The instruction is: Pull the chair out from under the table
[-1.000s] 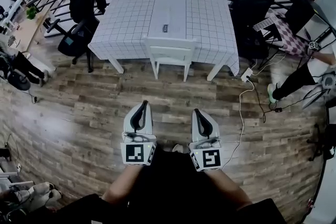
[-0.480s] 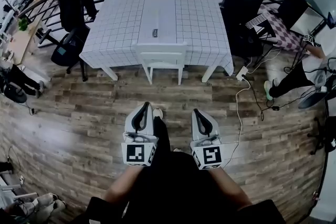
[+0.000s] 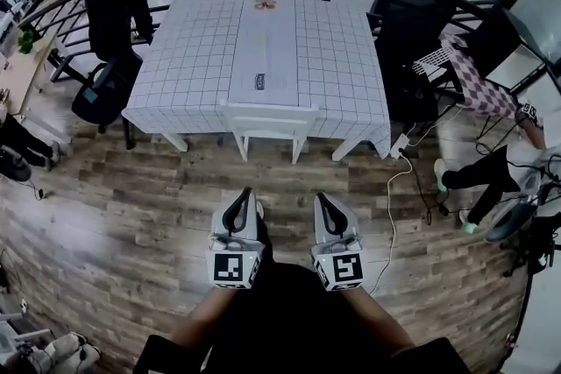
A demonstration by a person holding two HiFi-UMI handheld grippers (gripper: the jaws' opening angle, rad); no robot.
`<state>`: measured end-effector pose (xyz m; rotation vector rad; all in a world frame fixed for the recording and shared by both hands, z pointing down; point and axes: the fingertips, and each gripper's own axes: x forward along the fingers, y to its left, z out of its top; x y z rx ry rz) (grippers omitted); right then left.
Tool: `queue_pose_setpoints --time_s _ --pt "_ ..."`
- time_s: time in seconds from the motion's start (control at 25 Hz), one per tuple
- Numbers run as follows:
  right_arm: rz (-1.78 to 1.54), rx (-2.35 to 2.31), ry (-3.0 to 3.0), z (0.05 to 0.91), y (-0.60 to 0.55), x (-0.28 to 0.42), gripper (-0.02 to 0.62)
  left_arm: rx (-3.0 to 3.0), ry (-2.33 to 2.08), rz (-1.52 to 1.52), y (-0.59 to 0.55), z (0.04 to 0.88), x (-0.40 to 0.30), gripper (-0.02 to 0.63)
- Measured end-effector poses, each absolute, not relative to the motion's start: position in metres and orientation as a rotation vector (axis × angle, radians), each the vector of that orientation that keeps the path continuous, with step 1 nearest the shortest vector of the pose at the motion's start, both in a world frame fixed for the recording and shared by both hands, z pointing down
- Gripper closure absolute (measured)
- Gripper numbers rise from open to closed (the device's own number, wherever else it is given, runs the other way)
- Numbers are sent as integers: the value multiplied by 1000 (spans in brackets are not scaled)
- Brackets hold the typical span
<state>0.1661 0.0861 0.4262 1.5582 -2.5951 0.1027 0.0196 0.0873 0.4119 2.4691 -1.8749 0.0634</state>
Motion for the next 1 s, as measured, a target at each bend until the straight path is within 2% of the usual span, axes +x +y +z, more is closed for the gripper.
queue_pose_setpoints --time_s 0.16,0.4,1.0 --pt "106 1494 -2596 446 30 106 598 2430 -1853 77 40 444 -31 597" --pt "144 1477 -2574 449 -46 67 598 2429 -1805 95 -32 447 -62 597" --pt "208 1560 -2506 461 -153 52 598 2431 -1702 98 -156 464 -87 597"
